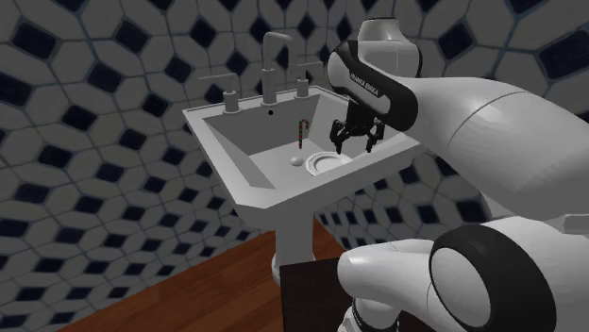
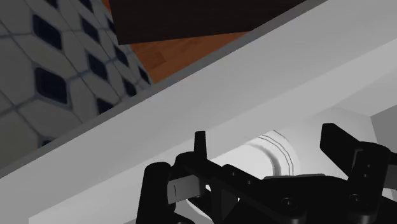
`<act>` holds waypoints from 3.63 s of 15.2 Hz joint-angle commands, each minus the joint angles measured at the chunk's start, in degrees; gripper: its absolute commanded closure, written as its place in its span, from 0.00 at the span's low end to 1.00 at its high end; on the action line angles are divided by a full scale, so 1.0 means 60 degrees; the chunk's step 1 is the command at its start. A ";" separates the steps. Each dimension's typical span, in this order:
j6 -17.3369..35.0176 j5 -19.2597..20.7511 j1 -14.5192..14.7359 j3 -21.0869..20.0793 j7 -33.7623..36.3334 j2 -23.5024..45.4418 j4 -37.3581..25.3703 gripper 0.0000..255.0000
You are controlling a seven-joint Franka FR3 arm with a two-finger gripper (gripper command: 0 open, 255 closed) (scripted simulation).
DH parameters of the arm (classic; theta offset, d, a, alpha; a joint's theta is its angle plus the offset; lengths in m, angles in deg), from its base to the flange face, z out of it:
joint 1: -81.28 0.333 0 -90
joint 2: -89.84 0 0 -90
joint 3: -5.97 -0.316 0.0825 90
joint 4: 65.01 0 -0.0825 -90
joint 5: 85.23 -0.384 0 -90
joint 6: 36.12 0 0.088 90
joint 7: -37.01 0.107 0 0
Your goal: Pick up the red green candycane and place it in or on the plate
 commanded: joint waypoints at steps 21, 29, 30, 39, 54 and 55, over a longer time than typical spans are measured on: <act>0.2955 0.0162 0.0169 -0.1061 0.1342 0.6624 -0.4612 0.00; 0.3172 0.0541 0.0322 -0.1217 0.1746 0.8743 -0.6752 0.00; 0.3295 0.0543 0.0324 -0.1211 0.1748 0.8757 -0.6642 0.00; 0.3849 0.0555 0.0350 -0.1166 0.1758 0.8844 -0.6175 0.00; 0.3004 0.0512 0.0318 -0.1106 0.1558 0.9252 -0.6749 0.00; 0.2081 0.0483 0.0333 -0.1130 0.1367 0.9617 -0.7245 0.00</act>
